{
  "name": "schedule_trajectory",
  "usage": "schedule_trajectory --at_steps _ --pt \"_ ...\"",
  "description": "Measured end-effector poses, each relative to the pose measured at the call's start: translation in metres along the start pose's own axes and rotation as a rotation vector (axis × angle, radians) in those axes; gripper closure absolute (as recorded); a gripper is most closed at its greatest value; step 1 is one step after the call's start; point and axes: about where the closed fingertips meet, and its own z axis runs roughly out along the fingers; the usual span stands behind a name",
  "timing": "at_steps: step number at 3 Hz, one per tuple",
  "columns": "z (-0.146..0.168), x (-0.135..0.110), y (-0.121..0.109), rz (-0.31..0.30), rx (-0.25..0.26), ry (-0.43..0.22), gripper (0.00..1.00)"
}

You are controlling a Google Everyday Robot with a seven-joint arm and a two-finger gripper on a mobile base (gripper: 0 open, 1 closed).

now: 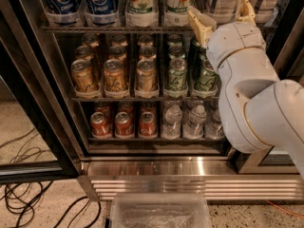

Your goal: Pick blue plastic bottle from top shelf of fridge

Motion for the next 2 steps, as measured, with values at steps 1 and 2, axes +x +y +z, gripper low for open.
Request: schedule_trajectory --at_steps 1,2 --pt "0.0051 0.0019 -0.0015 -0.004 0.007 0.005 0.37" --pt "0.0148 0.001 -0.0044 -0.011 0.027 0.005 0.32"
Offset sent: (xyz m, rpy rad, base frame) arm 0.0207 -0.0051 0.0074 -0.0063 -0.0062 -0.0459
